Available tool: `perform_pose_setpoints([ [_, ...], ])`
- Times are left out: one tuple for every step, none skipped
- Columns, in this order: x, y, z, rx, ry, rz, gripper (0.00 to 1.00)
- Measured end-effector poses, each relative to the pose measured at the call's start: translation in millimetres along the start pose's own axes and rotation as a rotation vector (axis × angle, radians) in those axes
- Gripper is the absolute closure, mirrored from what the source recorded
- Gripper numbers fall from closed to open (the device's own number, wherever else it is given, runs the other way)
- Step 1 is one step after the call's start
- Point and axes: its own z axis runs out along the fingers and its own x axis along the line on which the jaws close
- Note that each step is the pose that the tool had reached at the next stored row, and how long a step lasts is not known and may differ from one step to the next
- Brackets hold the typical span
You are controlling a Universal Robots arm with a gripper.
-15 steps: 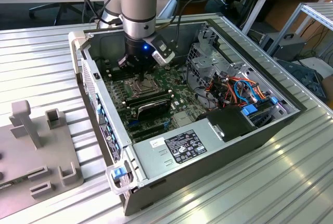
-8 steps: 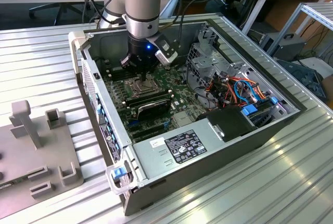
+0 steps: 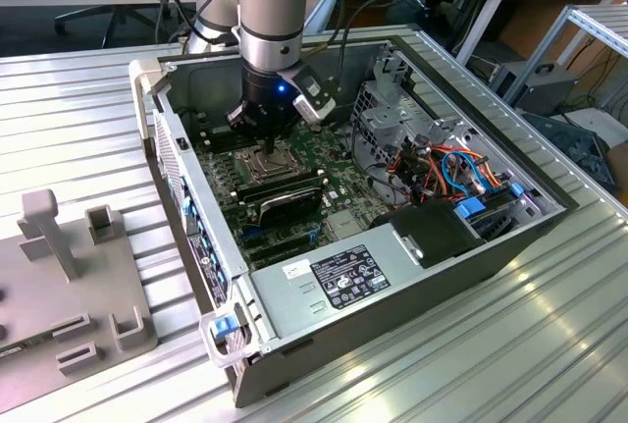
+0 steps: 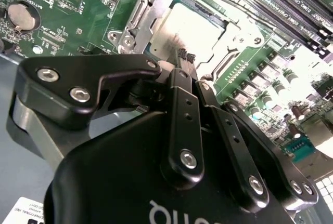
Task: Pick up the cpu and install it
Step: 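Install the first cpu locking lever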
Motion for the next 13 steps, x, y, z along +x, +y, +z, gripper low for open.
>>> perform_pose_setpoints([
  [-0.1,0.0,0.0,-0.0001,0.0004,0.000,0.89],
  [-0.6,0.1,0.2,-0.0003,0.0040,0.000,0.89],
  [-0.6,0.0,0.0,0.0001,0.0078,0.001,0.89],
  [-0.7,-0.1,-0.4,0.0006,0.0122,0.003,0.89],
  [-1.0,-0.2,-0.6,0.0014,0.0180,0.004,0.89],
  [-1.3,-0.4,-0.6,0.0020,0.0245,0.007,0.89],
  [-1.7,-0.5,-0.6,0.0026,0.0286,0.010,0.89],
  [-2.5,-0.8,-0.6,0.0029,0.0310,0.012,0.89],
  [-3.5,-1.1,-0.4,0.0030,0.0328,0.013,0.89],
  [-4.9,-1.6,-0.2,0.0029,0.0375,0.015,0.89],
  [-5.9,-3.0,-0.1,0.0031,0.0447,0.019,0.89],
  [-6.3,-5.6,-0.2,0.0036,0.0511,0.022,0.89],
  [-6.6,-8.0,-0.1,0.0038,0.0559,0.024,0.89],
])
